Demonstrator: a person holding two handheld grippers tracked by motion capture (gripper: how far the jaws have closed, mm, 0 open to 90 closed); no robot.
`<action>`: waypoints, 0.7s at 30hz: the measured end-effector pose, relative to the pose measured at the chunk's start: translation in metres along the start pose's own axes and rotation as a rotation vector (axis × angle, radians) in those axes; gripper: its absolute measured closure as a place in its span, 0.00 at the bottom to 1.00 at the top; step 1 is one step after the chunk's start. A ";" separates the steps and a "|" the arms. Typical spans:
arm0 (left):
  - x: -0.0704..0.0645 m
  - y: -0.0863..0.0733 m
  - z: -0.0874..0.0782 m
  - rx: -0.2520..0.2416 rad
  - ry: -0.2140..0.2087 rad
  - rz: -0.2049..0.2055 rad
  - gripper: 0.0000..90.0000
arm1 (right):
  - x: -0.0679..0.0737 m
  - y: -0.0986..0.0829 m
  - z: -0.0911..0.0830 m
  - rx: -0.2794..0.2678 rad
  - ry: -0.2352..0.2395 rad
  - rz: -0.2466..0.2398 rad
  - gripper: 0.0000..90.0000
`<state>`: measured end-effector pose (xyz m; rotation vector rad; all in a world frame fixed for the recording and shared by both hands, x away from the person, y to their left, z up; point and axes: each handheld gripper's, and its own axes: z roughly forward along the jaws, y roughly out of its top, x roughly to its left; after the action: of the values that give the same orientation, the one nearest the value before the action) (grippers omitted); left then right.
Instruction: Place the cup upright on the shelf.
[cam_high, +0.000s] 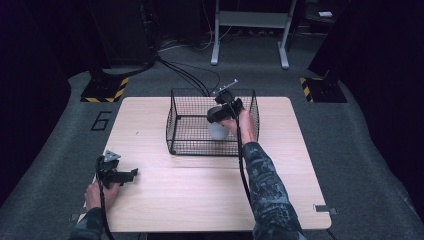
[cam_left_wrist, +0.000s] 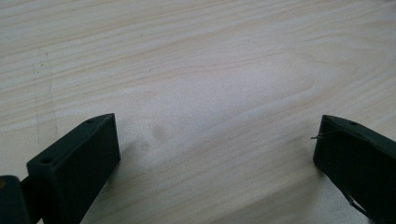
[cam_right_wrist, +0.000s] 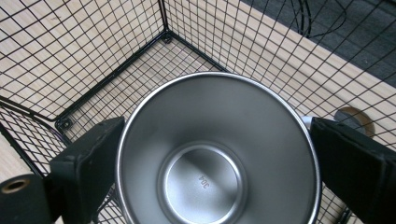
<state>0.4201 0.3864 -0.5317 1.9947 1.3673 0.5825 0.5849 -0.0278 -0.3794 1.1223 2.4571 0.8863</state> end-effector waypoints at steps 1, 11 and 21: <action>0.000 0.000 0.000 0.000 0.000 0.000 0.00 | 0.000 0.000 0.000 0.000 0.000 0.000 0.07; 0.000 0.000 0.000 0.000 0.001 0.000 0.00 | 0.004 0.000 0.016 0.018 0.004 0.017 0.07; 0.000 0.000 0.000 0.000 0.000 0.000 0.00 | 0.005 -0.005 0.033 0.048 0.000 0.038 0.07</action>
<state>0.4201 0.3864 -0.5316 1.9951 1.3672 0.5827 0.5947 -0.0131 -0.4077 1.1885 2.4768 0.8424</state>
